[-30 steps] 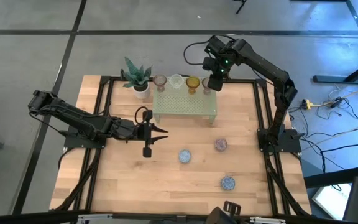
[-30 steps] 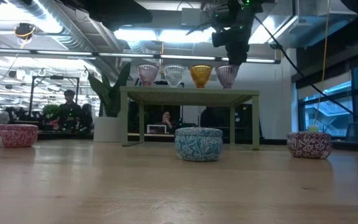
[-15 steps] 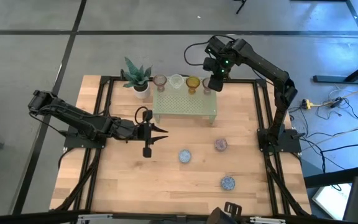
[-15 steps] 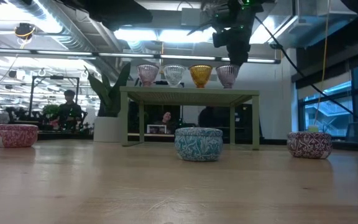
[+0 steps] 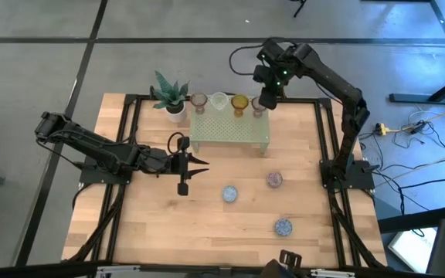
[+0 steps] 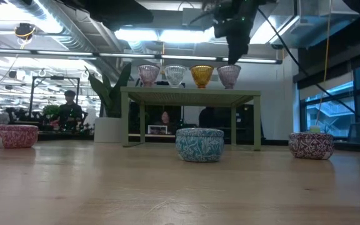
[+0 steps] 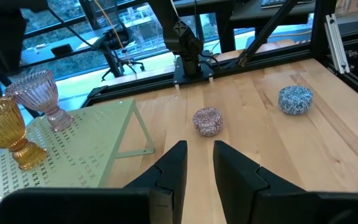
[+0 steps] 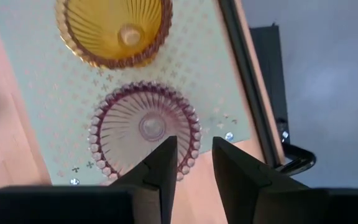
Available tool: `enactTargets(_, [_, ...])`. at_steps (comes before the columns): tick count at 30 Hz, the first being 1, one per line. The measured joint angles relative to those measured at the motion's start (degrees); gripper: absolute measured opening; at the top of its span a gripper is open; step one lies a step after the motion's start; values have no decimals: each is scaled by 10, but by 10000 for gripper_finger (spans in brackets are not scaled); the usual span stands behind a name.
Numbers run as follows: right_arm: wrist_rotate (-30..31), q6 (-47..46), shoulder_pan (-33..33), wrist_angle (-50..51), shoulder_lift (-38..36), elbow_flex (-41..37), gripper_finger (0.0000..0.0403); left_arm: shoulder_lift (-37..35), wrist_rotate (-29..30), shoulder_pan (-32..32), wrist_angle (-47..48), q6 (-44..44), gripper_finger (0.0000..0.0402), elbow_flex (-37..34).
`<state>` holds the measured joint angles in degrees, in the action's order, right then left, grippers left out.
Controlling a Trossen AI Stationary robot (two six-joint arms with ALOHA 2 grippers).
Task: Pick & Place candle stick holders
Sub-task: Put the pink scented candle on the shelf
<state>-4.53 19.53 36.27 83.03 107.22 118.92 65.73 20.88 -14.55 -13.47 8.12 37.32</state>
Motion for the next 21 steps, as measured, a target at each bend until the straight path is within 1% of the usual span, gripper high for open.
enactTargets(7, [-1, -28, -4, 62, 0, 67, 104, 0, 0, 0, 0, 0, 75, 0])
enactTargets(10, [-5, -61, -17, 69, -2, 88, 104, 0, 0, 0, 0, 0, 75, 0])
enactTargets(12, [-19, -79, -30, 70, -4, 94, 104, 0, 0, 0, 0, 0, 75, 0])
enactTargets(15, [-43, -82, -58, 70, -6, 97, 104, 0, 0, 0, 0, -1, 75, 0])
enactTargets(21, [-47, -86, -115, 70, -12, 97, 104, 0, 0, 0, 0, -21, 75, 0])
